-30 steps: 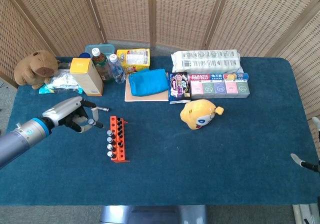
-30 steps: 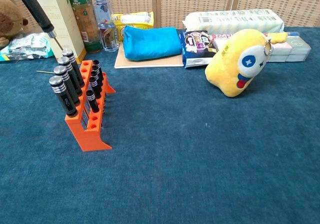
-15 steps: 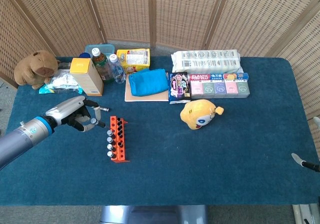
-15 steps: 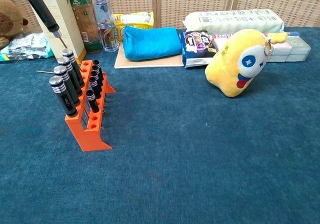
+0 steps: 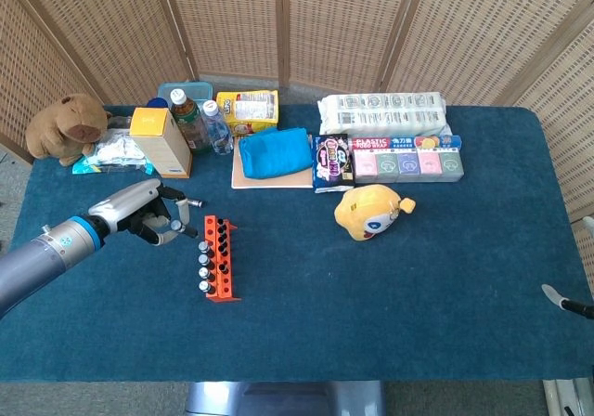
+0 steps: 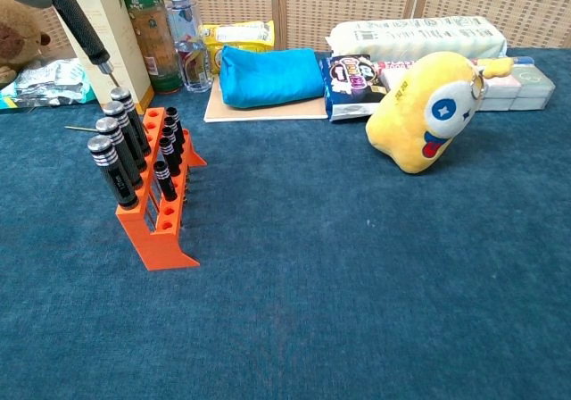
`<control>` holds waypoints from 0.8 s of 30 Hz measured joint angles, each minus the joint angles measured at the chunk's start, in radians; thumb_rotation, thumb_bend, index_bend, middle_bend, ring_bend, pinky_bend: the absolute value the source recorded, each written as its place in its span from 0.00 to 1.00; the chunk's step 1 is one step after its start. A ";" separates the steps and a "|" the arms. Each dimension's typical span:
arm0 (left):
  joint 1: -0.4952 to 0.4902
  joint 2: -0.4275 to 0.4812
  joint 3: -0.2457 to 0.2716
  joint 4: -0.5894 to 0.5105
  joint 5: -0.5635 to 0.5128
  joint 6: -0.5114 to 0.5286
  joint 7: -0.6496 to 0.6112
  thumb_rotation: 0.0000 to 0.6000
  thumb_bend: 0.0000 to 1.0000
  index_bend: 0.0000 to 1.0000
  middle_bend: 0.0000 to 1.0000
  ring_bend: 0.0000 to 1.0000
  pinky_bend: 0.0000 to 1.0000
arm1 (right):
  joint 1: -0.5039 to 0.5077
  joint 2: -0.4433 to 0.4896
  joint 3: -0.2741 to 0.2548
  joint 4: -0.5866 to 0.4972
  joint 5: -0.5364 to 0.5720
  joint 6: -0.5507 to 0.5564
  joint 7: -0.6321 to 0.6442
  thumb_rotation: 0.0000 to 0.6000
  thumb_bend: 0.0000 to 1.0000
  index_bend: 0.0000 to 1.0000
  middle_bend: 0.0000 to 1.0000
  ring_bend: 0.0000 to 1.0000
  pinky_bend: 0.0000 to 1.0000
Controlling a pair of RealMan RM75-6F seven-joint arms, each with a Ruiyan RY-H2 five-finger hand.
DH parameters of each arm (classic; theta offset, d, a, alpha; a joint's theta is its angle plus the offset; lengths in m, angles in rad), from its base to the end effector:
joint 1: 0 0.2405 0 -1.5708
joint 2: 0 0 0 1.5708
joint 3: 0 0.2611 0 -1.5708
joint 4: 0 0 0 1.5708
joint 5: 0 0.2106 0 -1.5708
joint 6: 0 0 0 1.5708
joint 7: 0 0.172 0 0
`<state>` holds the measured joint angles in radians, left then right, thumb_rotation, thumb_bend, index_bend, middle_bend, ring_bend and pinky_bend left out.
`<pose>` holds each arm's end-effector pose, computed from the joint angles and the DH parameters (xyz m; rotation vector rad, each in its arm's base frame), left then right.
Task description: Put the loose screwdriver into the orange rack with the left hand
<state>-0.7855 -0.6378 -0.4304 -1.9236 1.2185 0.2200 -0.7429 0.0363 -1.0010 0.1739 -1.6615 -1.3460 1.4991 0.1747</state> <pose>-0.1085 0.3661 0.1691 -1.7731 -1.7400 -0.8535 -0.3315 -0.2159 0.2284 1.1129 -0.9486 0.9931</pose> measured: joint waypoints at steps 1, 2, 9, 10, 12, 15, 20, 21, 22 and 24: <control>-0.001 -0.002 0.000 0.000 -0.001 -0.002 0.001 1.00 0.44 0.57 1.00 1.00 1.00 | 0.000 0.001 0.000 -0.001 -0.001 0.001 0.001 1.00 0.00 0.07 0.00 0.00 0.00; -0.001 -0.004 -0.001 0.000 -0.002 -0.004 0.004 1.00 0.44 0.57 1.00 1.00 1.00 | -0.001 0.001 0.000 -0.001 -0.002 0.001 0.002 1.00 0.00 0.07 0.00 0.00 0.00; -0.004 -0.010 -0.003 0.002 -0.014 -0.009 0.023 1.00 0.44 0.57 1.00 1.00 1.00 | -0.002 0.002 0.000 -0.002 -0.003 0.002 0.003 1.00 0.00 0.07 0.00 0.00 0.00; -0.004 -0.009 -0.003 0.001 -0.016 -0.009 0.025 1.00 0.44 0.57 1.00 1.00 1.00 | -0.002 0.003 0.000 -0.002 -0.003 0.002 0.004 1.00 0.00 0.07 0.00 0.00 0.00; -0.002 -0.007 -0.004 -0.001 -0.020 -0.007 0.031 1.00 0.44 0.57 1.00 1.00 1.00 | -0.002 0.003 0.000 -0.003 -0.003 0.003 0.004 1.00 0.00 0.07 0.00 0.00 0.00; 0.000 -0.005 -0.005 -0.003 -0.027 -0.009 0.034 1.00 0.44 0.57 1.00 1.00 1.00 | -0.002 0.004 -0.001 -0.004 -0.004 0.002 0.004 1.00 0.00 0.07 0.00 0.00 0.00; 0.002 -0.005 -0.006 -0.001 -0.033 -0.012 0.041 1.00 0.44 0.57 1.00 1.00 1.00 | -0.002 0.004 -0.001 -0.005 -0.004 0.002 0.004 1.00 0.00 0.07 0.00 0.00 0.00; 0.003 -0.005 -0.006 0.000 -0.035 -0.013 0.044 1.00 0.44 0.57 1.00 1.00 1.00 | -0.003 0.004 -0.001 -0.005 -0.004 0.002 0.005 1.00 0.00 0.07 0.00 0.00 0.00; 0.003 -0.005 -0.006 0.000 -0.036 -0.013 0.046 1.00 0.44 0.57 1.00 1.00 1.00 | -0.003 0.005 -0.001 -0.006 -0.004 0.002 0.005 1.00 0.00 0.07 0.00 0.00 0.00; 0.003 -0.005 -0.006 0.001 -0.039 -0.014 0.051 1.00 0.44 0.57 1.00 1.00 1.00 | -0.003 0.006 -0.001 -0.007 -0.004 0.002 0.006 1.00 0.00 0.07 0.00 0.00 0.00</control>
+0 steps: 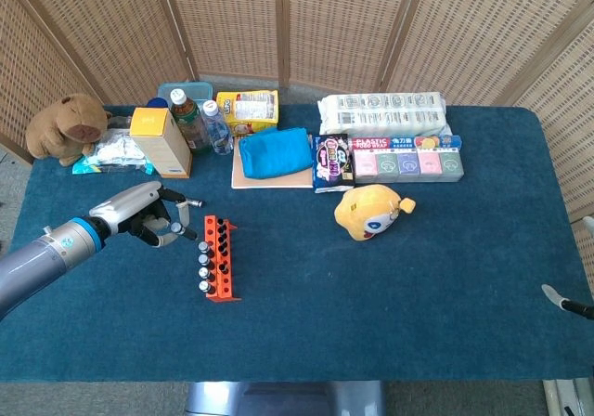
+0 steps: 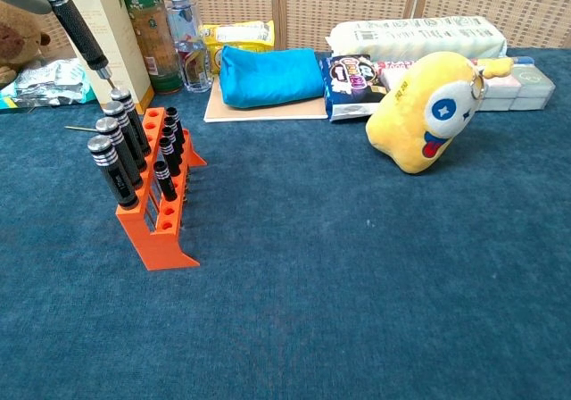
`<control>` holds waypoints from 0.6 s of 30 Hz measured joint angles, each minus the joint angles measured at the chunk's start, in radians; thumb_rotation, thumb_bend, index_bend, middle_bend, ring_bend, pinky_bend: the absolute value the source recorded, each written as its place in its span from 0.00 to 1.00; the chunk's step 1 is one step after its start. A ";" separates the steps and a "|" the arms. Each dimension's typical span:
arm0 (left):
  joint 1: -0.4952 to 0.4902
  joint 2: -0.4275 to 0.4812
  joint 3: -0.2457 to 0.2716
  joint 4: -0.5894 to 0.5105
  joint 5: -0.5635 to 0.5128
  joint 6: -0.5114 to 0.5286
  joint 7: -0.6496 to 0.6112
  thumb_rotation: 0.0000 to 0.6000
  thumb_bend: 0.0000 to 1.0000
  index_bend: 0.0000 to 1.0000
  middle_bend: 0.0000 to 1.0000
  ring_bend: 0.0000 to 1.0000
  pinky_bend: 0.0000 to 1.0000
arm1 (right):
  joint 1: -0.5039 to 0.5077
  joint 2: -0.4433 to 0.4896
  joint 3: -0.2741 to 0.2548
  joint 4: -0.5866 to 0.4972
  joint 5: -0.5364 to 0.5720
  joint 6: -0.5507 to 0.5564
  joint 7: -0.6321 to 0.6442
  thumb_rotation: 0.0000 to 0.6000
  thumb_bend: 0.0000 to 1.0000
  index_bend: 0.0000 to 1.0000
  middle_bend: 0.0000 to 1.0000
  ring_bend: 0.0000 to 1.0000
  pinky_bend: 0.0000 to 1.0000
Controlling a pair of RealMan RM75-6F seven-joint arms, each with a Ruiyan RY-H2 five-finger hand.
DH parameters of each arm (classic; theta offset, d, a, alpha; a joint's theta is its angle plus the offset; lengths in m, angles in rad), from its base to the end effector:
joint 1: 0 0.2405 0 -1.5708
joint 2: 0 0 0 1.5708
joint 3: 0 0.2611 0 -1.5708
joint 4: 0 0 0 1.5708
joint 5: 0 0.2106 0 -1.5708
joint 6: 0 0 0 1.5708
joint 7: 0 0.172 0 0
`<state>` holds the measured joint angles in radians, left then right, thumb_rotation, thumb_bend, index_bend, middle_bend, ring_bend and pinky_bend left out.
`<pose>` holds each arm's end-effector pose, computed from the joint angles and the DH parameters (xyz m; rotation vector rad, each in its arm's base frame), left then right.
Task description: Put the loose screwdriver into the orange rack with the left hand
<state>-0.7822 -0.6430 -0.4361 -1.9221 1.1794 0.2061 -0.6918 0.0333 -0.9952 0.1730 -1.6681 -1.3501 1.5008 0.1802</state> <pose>-0.1105 0.3660 0.1675 -1.7763 -1.7347 -0.8349 -0.3304 -0.2148 0.2293 1.1134 -0.9520 0.9981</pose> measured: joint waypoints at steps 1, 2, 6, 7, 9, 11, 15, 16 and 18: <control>0.000 0.000 0.001 0.001 -0.002 0.000 0.003 1.00 0.44 0.57 1.00 1.00 1.00 | 0.000 0.000 0.000 0.000 -0.001 0.001 0.000 1.00 0.00 0.07 0.00 0.00 0.00; 0.000 -0.001 0.001 0.002 -0.004 0.000 0.005 1.00 0.44 0.57 1.00 1.00 1.00 | 0.000 0.000 0.000 -0.001 -0.002 0.001 0.000 1.00 0.00 0.07 0.00 0.00 0.00; -0.001 -0.008 0.005 0.006 -0.011 0.004 0.020 1.00 0.44 0.57 1.00 1.00 1.00 | -0.001 0.002 0.000 -0.002 -0.001 0.001 0.001 1.00 0.00 0.07 0.00 0.00 0.00; -0.002 -0.010 0.006 0.006 -0.013 0.003 0.022 1.00 0.44 0.57 1.00 1.00 1.00 | -0.001 0.002 0.000 -0.002 -0.001 0.001 0.001 1.00 0.00 0.07 0.00 0.00 0.00; -0.005 -0.014 0.007 0.007 -0.018 0.001 0.027 1.00 0.44 0.57 1.00 1.00 1.00 | -0.001 0.002 -0.001 -0.003 -0.001 0.001 0.001 1.00 0.00 0.07 0.00 0.00 0.00; -0.006 -0.015 0.008 0.007 -0.021 0.001 0.030 1.00 0.44 0.57 1.00 1.00 1.00 | -0.001 0.002 -0.001 -0.003 -0.002 0.001 0.002 1.00 0.00 0.07 0.00 0.00 0.00; -0.010 -0.019 0.008 0.008 -0.028 -0.001 0.038 1.00 0.44 0.57 1.00 1.00 1.00 | -0.001 0.003 -0.001 -0.004 -0.002 0.000 0.003 1.00 0.00 0.07 0.00 0.00 0.00; -0.010 -0.019 0.008 0.008 -0.030 -0.001 0.039 1.00 0.44 0.57 1.00 1.00 1.00 | -0.002 0.003 -0.001 -0.004 -0.002 0.001 0.003 1.00 0.00 0.07 0.00 0.00 0.00; -0.011 -0.019 0.008 0.007 -0.034 0.000 0.042 1.00 0.44 0.57 1.00 1.00 1.00 | -0.002 0.004 -0.001 -0.004 -0.002 0.000 0.004 1.00 0.00 0.07 0.00 0.00 0.00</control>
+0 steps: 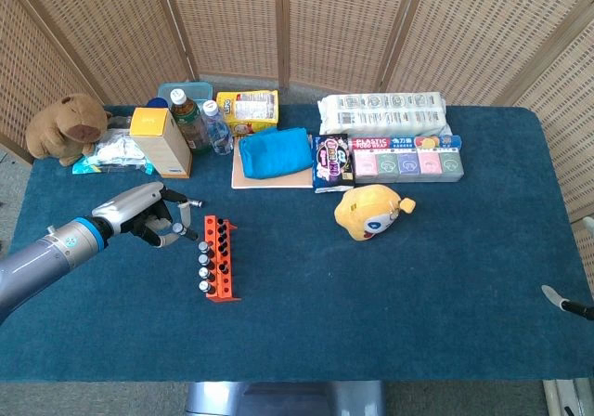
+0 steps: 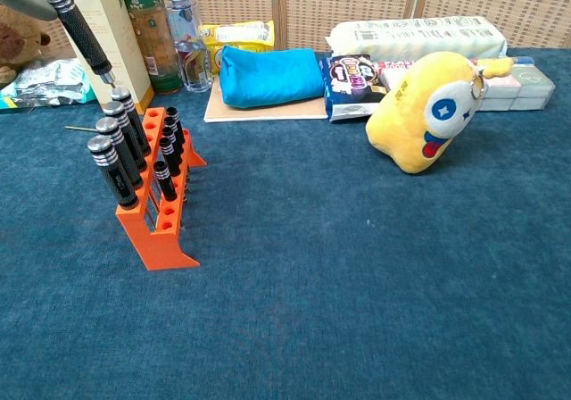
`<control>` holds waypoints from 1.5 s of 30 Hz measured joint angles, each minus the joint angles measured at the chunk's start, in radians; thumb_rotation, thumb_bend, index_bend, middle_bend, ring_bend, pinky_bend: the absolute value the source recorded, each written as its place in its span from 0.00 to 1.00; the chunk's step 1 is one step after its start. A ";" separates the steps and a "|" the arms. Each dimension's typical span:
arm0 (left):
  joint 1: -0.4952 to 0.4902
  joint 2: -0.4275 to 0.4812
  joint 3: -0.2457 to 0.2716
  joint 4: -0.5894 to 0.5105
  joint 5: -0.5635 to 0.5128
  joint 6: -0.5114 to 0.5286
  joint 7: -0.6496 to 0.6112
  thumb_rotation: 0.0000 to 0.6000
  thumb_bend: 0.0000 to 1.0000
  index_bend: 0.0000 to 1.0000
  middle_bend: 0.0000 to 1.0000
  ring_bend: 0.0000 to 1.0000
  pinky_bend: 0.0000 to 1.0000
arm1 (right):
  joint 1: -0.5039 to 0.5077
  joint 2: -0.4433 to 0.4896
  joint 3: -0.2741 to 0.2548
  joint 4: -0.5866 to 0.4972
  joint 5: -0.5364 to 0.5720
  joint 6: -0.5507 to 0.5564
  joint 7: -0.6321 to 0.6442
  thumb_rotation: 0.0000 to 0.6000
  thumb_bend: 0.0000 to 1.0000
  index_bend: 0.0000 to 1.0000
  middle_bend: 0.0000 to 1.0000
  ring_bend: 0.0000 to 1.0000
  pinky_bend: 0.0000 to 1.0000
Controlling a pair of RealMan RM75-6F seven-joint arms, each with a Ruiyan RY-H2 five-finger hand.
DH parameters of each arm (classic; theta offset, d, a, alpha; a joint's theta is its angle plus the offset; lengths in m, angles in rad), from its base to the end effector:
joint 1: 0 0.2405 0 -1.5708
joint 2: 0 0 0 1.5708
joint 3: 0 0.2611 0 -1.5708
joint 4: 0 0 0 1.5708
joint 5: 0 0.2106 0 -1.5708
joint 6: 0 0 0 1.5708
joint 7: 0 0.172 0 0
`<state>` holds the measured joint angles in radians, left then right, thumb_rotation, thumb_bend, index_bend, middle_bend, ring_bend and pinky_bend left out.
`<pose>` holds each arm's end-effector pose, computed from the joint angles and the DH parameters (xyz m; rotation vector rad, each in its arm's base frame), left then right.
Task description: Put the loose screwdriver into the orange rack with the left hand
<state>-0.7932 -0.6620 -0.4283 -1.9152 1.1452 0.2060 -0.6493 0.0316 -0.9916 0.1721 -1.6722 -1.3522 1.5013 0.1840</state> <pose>-0.1102 0.3675 0.1623 -1.7854 -1.7333 -0.8297 -0.3298 -0.2141 0.2297 1.1136 -0.9551 1.0008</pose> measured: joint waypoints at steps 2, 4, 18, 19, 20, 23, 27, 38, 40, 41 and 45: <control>0.000 0.001 -0.001 -0.001 -0.003 0.000 0.003 1.00 0.44 0.57 1.00 1.00 1.00 | 0.000 0.001 0.000 0.000 0.000 0.000 0.002 1.00 0.00 0.07 0.00 0.00 0.00; 0.000 0.002 -0.001 -0.002 -0.006 0.002 0.006 1.00 0.44 0.57 1.00 1.00 1.00 | -0.001 0.001 0.000 0.000 0.000 0.000 0.003 1.00 0.00 0.07 0.00 0.00 0.00; -0.028 -0.017 0.025 0.021 -0.040 0.002 0.051 1.00 0.44 0.57 1.00 1.00 1.00 | 0.001 0.004 -0.002 -0.003 0.002 -0.009 0.005 1.00 0.00 0.07 0.00 0.00 0.00; -0.031 -0.019 0.028 0.022 -0.045 0.003 0.055 1.00 0.44 0.57 1.00 1.00 1.00 | 0.001 0.004 -0.002 -0.003 0.003 -0.010 0.005 1.00 0.00 0.07 0.00 0.00 0.00; -0.034 -0.020 0.031 0.022 -0.051 0.004 0.059 1.00 0.44 0.57 1.00 1.00 1.00 | 0.002 0.004 -0.001 -0.003 0.003 -0.010 0.005 1.00 0.00 0.07 0.00 0.00 0.00; -0.041 -0.023 0.040 0.024 -0.064 0.006 0.071 1.00 0.44 0.57 1.00 1.00 1.00 | 0.002 0.005 -0.001 -0.003 0.004 -0.010 0.006 1.00 0.00 0.07 0.00 0.00 0.00; -0.049 -0.029 0.049 0.028 -0.077 0.009 0.083 1.00 0.44 0.57 1.00 1.00 1.00 | 0.002 0.006 -0.001 -0.004 0.004 -0.012 0.008 1.00 0.00 0.07 0.00 0.00 0.00; -0.076 -0.053 0.077 0.044 -0.114 0.007 0.113 1.00 0.44 0.57 1.00 1.00 1.00 | 0.004 0.008 -0.003 -0.005 0.005 -0.019 0.010 1.00 0.00 0.07 0.00 0.00 0.00; -0.080 -0.055 0.080 0.046 -0.119 0.009 0.119 1.00 0.44 0.57 1.00 1.00 1.00 | 0.004 0.008 -0.004 -0.005 0.005 -0.020 0.010 1.00 0.00 0.07 0.00 0.00 0.00; -0.082 -0.056 0.082 0.047 -0.122 0.009 0.121 1.00 0.44 0.57 1.00 1.00 1.00 | 0.004 0.008 -0.004 -0.005 0.005 -0.020 0.010 1.00 0.00 0.07 0.00 0.00 0.00; -0.092 -0.064 0.094 0.052 -0.134 0.009 0.133 1.00 0.44 0.57 1.00 1.00 1.00 | 0.004 0.009 -0.004 -0.005 0.005 -0.021 0.012 1.00 0.00 0.07 0.00 0.00 0.00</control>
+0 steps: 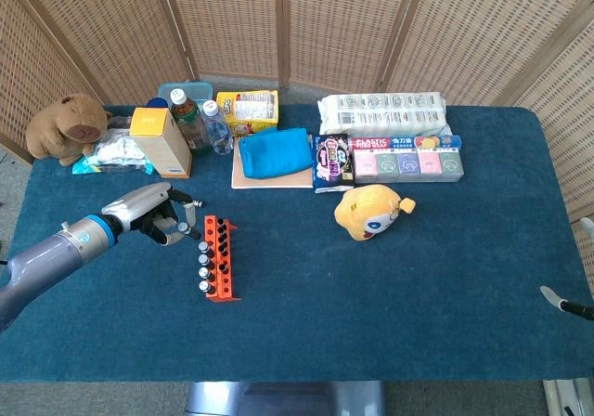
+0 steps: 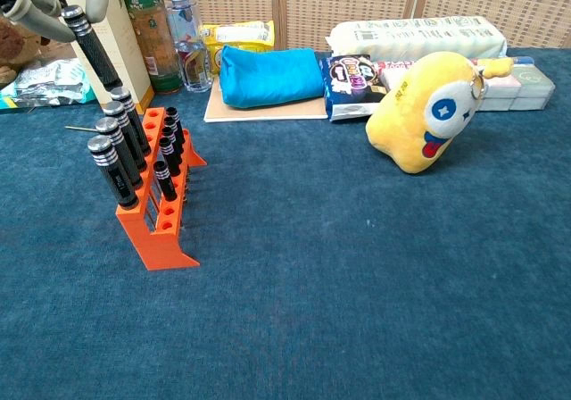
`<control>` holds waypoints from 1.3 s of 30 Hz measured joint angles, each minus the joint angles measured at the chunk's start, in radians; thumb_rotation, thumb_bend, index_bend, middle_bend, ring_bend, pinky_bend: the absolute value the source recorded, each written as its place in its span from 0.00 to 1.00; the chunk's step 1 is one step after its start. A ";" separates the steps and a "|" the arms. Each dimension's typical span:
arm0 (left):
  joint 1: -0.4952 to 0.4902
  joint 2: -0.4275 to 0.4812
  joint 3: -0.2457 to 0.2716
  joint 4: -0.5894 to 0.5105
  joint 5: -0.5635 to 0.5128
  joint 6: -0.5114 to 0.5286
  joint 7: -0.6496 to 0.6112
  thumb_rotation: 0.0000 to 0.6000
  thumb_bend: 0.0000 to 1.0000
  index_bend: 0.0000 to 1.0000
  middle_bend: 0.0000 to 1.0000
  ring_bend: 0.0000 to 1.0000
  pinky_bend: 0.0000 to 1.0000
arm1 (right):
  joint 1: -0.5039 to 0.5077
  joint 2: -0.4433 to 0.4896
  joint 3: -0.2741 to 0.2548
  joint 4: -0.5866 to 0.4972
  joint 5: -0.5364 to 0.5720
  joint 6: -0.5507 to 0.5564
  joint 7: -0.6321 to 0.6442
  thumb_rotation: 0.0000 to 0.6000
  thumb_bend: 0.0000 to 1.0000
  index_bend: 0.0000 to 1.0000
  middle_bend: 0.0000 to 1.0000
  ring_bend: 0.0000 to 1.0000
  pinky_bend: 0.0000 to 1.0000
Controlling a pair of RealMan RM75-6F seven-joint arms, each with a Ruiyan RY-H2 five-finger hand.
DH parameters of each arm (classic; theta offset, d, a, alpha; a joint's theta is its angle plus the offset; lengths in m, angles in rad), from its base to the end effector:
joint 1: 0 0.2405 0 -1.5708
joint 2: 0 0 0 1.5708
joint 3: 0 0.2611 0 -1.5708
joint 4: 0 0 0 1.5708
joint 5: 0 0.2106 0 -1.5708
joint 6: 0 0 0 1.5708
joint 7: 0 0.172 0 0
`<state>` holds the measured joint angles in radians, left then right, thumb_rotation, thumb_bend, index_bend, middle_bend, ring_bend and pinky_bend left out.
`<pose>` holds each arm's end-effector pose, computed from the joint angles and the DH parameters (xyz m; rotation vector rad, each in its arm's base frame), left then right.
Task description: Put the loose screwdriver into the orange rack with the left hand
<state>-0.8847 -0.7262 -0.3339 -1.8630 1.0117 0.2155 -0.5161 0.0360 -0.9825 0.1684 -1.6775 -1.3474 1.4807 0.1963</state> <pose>-0.1156 0.3781 0.1439 -1.7958 -1.7272 -0.7764 -0.3307 -0.2151 0.2286 1.1194 -0.9796 0.9956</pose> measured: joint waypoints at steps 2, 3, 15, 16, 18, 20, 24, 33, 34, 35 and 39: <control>-0.006 -0.008 0.007 0.005 -0.007 -0.001 0.004 1.00 0.44 0.57 1.00 1.00 1.00 | 0.000 0.001 0.000 -0.001 0.000 0.000 0.002 1.00 0.00 0.07 0.00 0.00 0.00; -0.011 -0.013 0.012 0.010 -0.012 -0.002 0.008 1.00 0.44 0.57 1.00 1.00 1.00 | 0.000 0.002 0.000 -0.001 0.001 -0.001 0.003 1.00 0.00 0.07 0.00 0.00 0.00; -0.059 -0.052 0.057 0.035 -0.058 0.007 0.048 1.00 0.44 0.57 1.00 1.00 1.00 | 0.000 0.004 0.001 0.000 0.004 -0.003 0.006 1.00 0.00 0.07 0.00 0.00 0.00; -0.063 -0.055 0.062 0.037 -0.062 0.007 0.052 1.00 0.44 0.57 1.00 1.00 1.00 | 0.000 0.004 0.001 0.000 0.004 -0.004 0.007 1.00 0.00 0.07 0.00 0.00 0.00; -0.075 -0.061 0.073 0.042 -0.073 0.007 0.059 1.00 0.44 0.57 1.00 1.00 1.00 | 0.001 0.004 0.001 0.000 0.006 -0.005 0.007 1.00 0.00 0.07 0.00 0.00 0.00; -0.084 -0.065 0.082 0.044 -0.082 0.008 0.066 1.00 0.44 0.57 1.00 1.00 1.00 | 0.001 0.005 0.002 0.000 0.007 -0.005 0.008 1.00 0.00 0.07 0.00 0.00 0.00; -0.102 -0.073 0.102 0.050 -0.102 0.013 0.081 1.00 0.44 0.57 1.00 1.00 1.00 | 0.001 0.005 0.002 0.000 0.008 -0.006 0.009 1.00 0.00 0.07 0.00 0.00 0.00; -0.135 -0.098 0.145 0.072 -0.142 0.021 0.105 1.00 0.44 0.57 1.00 1.00 1.00 | 0.001 0.008 0.003 -0.001 0.012 -0.010 0.013 1.00 0.00 0.07 0.00 0.00 0.00; -0.139 -0.102 0.150 0.074 -0.145 0.022 0.108 1.00 0.44 0.57 1.00 1.00 1.00 | 0.001 0.008 0.003 -0.001 0.012 -0.010 0.015 1.00 0.00 0.07 0.00 0.00 0.00; -0.143 -0.105 0.156 0.076 -0.149 0.023 0.112 1.00 0.44 0.57 1.00 1.00 1.00 | 0.001 0.009 0.002 -0.001 0.012 -0.010 0.016 1.00 0.00 0.07 0.00 0.00 0.00; -0.162 -0.117 0.172 0.083 -0.171 0.032 0.123 1.00 0.44 0.57 1.00 1.00 1.00 | 0.000 0.010 0.003 -0.002 0.012 -0.010 0.017 1.00 0.00 0.07 0.00 0.00 0.00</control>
<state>-1.0469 -0.8427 -0.1621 -1.7804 0.8411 0.2478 -0.3927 0.0362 -0.9726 0.1711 -1.6790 -1.3355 1.4709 0.2135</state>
